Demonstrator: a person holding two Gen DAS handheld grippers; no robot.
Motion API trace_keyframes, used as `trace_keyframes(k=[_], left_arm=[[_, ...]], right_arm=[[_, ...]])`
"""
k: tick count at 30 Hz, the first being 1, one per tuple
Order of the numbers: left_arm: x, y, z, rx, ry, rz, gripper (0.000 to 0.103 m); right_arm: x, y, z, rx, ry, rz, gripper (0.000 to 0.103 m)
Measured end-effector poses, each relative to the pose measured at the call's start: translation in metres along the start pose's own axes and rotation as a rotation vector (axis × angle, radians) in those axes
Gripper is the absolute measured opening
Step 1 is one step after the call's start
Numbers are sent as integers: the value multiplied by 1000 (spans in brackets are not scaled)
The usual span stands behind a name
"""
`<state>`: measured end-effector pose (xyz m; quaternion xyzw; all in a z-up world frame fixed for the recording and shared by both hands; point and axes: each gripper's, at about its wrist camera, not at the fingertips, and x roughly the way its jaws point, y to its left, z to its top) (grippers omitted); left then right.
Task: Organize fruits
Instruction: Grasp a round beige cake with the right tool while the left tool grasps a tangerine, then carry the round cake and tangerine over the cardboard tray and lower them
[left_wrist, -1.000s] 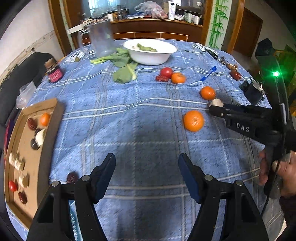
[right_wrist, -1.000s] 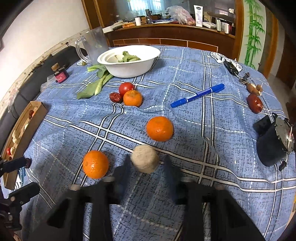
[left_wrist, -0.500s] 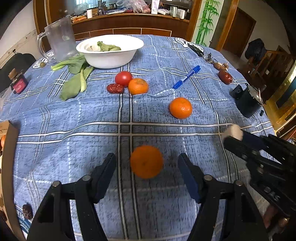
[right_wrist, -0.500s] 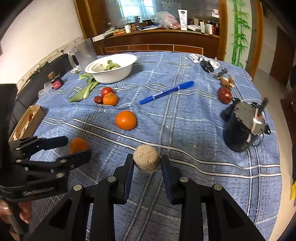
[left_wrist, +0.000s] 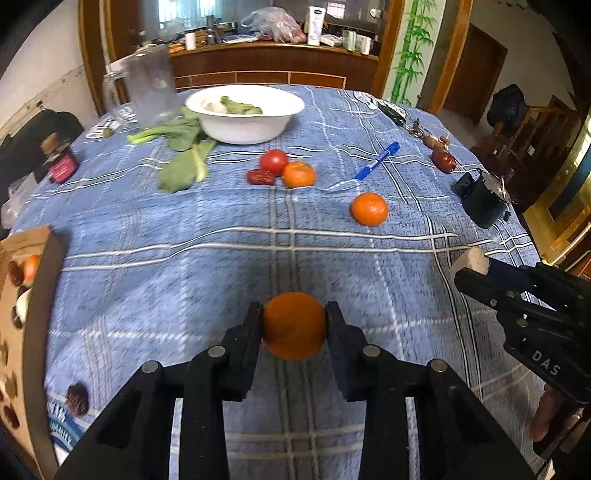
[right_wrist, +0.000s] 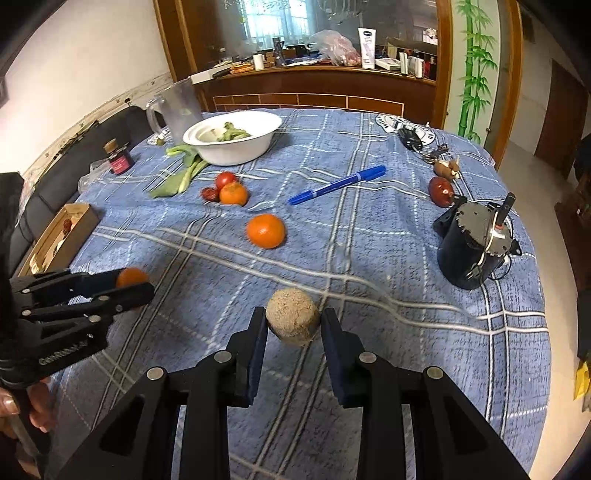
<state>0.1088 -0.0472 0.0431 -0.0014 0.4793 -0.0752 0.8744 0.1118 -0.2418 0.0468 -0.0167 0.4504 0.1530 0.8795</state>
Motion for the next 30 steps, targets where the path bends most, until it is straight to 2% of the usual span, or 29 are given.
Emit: trace_keyframes(k=[10,17,30], left_arm=[[-51,42,-35,-47,-34,10,33],[-81,86,-56,-91,-49,23,33],[-128,176,-78,-204,-95,94,33]], right_arm=[[-16,53,-19,-29,6,20,32],[-19,98,-25,-72,14,43,32],[-4,196,-1,-164,-1,153,32]])
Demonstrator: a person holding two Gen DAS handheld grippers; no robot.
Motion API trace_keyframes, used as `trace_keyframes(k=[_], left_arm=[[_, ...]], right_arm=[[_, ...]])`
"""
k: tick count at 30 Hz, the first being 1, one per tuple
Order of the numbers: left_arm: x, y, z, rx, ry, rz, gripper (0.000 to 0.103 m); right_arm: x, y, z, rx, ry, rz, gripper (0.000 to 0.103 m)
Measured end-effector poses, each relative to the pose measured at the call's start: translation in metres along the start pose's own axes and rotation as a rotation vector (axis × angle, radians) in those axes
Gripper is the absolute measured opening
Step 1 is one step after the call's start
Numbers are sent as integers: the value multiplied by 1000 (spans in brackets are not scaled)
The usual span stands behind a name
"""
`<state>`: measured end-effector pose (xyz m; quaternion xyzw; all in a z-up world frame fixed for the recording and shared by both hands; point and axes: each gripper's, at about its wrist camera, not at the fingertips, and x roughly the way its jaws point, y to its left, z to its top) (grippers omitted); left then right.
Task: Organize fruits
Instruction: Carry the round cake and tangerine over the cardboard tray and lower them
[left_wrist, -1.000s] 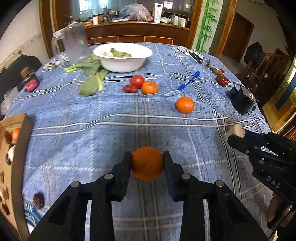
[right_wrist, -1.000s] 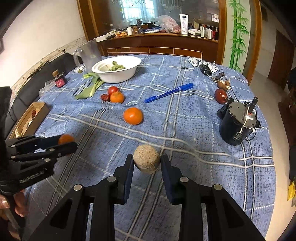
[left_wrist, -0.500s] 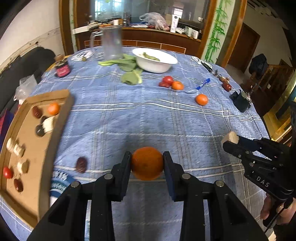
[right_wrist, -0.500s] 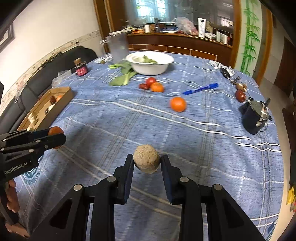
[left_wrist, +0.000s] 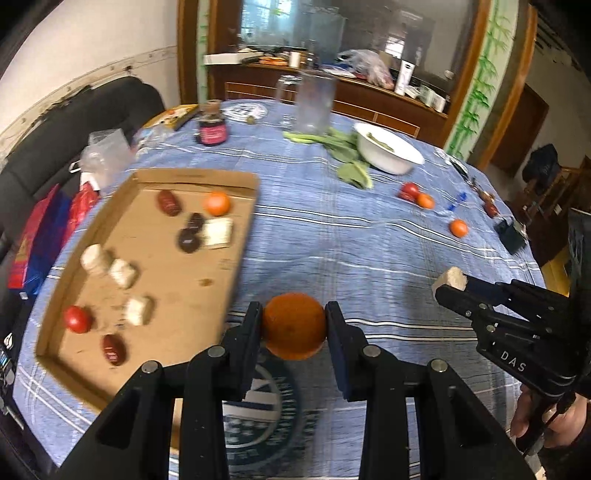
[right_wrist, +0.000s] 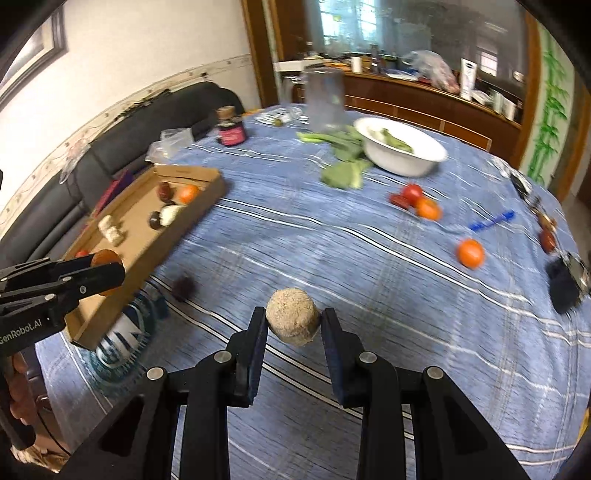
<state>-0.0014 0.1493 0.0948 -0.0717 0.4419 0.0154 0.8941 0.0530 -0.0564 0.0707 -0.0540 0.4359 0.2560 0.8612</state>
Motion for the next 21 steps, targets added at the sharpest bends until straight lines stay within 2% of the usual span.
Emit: trace_keyframes(k=[13,21], left_arm=[[-19,80,-9,-123,-22,91,33],[-22,111,-24,-175,-8,118,33]], right_arm=[[27,74,34,-134,-3,88,32],[49,115,52,-201,7,153,33]])
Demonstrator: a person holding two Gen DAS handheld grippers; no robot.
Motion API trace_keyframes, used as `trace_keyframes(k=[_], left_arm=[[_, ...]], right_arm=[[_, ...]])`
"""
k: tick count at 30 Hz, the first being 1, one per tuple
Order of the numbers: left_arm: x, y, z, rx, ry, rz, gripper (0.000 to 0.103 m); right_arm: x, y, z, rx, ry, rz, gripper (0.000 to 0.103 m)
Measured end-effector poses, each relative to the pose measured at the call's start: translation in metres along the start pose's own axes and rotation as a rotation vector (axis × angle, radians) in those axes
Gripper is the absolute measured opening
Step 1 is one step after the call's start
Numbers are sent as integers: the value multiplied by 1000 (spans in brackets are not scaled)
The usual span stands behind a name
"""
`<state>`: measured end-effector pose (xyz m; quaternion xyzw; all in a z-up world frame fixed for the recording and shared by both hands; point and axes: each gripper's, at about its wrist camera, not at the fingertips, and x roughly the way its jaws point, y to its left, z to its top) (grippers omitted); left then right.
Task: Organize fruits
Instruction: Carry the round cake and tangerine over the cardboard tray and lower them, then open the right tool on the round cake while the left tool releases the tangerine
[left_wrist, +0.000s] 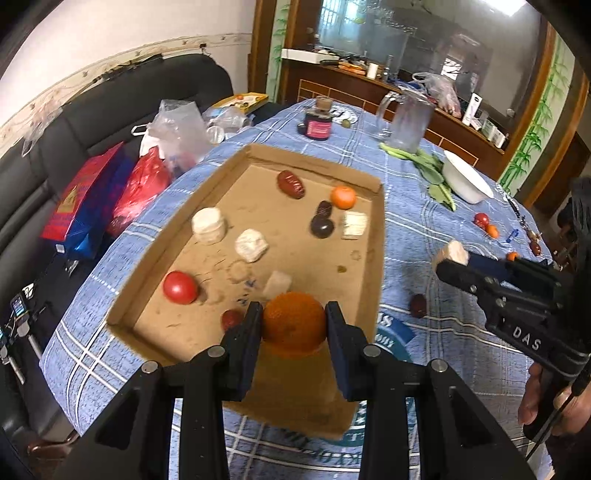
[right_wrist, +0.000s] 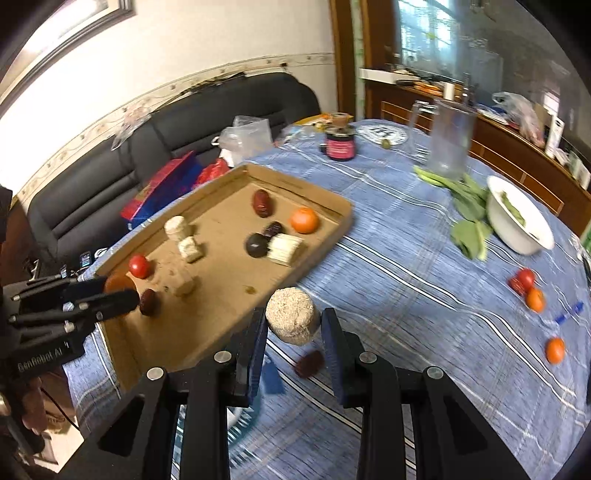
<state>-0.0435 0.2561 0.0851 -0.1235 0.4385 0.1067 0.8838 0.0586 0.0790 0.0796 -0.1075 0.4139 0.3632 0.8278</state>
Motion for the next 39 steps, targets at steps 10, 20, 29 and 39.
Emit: trace_keyframes(k=[10,20,29,39], left_arm=[[14,20,-12,-41,44,1,33],[32,28,-14,-58,72,3,33],[39,31,-11,-36,64,22,34],[51,34,-16,-47,88,28,34]], right_arm=[[42,41,20,-86,38,53,33],[79,54,28,-120,85,60,33],[100,47,31,-120,124,62,33],[108,46,31,-139,129,61,33]])
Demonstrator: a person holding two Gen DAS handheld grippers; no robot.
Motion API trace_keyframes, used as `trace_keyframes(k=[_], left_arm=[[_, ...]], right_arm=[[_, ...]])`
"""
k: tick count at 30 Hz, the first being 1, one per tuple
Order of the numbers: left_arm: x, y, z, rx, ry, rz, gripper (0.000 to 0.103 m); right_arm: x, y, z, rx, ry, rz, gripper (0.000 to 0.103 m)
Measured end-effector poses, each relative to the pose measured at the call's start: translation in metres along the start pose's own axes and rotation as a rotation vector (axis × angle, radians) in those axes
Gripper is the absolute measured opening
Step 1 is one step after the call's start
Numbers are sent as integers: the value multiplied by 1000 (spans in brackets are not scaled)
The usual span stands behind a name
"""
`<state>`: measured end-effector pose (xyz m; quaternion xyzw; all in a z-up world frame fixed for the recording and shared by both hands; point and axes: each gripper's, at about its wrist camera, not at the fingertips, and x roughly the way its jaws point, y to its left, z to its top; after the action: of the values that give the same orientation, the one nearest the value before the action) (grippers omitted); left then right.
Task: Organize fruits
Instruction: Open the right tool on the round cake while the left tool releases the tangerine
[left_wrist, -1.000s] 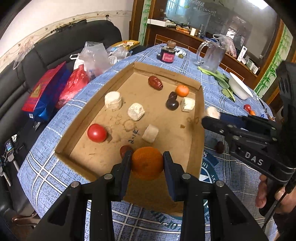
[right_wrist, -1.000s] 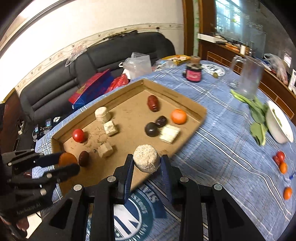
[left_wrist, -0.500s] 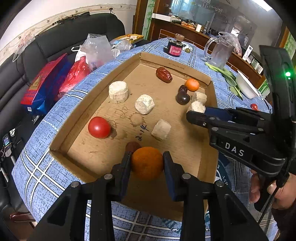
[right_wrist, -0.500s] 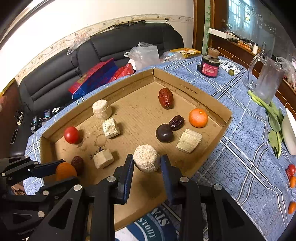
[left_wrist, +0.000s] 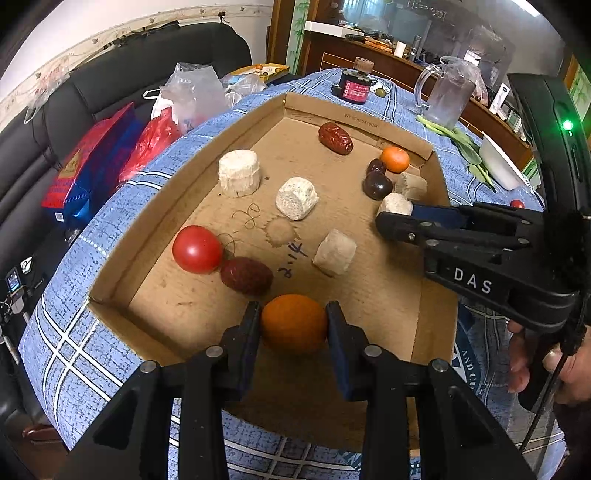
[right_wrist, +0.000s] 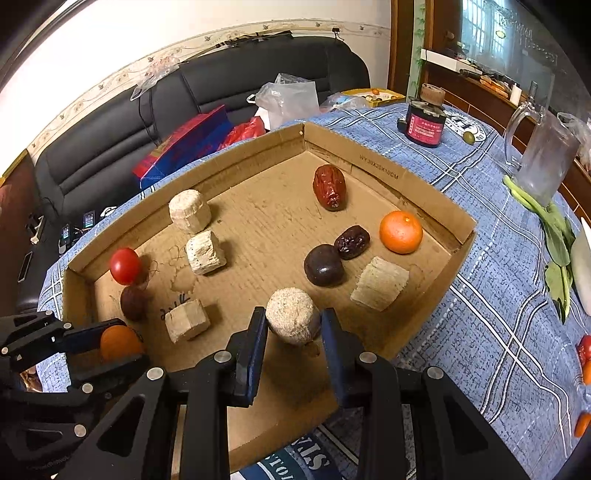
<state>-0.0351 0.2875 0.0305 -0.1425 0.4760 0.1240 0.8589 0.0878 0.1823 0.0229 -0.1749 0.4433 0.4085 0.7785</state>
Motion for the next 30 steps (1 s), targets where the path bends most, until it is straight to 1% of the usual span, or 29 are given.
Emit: trace_keyframes(k=[6,10,15,16,21,23,25,27,30], left_arm=[[1,0,2,-11,7,-2,35],[0,0,1,-15,8,3,41],[-5,-1,1,-17,1,6,45],[-6,-1,1,-17,-2,6,48],[-15,-4,1,-12,-20,10,51],[-18,-6,1,-9,-29,12,54],[-22,-8,0,-8,-40,16,58],[-27,-10,-1,-4,-52,22,59],[-31,-14,-2,-3,-60,22,59]], right_arm=[[1,0,1,-7,10,-4,33],[-1,0,-1,-8,9,-7,33],[-5,0,-3,-1,10,-13,34],[-6,0,-3,0,8,-15,34],[-20,2,-4,7,-13,-15,34],[-28,3,-6,11,-21,-13,34],[-35,4,-8,15,-31,-14,37],[-44,4,-12,19,-43,-22,43],[-58,2,-19,32,-62,-32,45]])
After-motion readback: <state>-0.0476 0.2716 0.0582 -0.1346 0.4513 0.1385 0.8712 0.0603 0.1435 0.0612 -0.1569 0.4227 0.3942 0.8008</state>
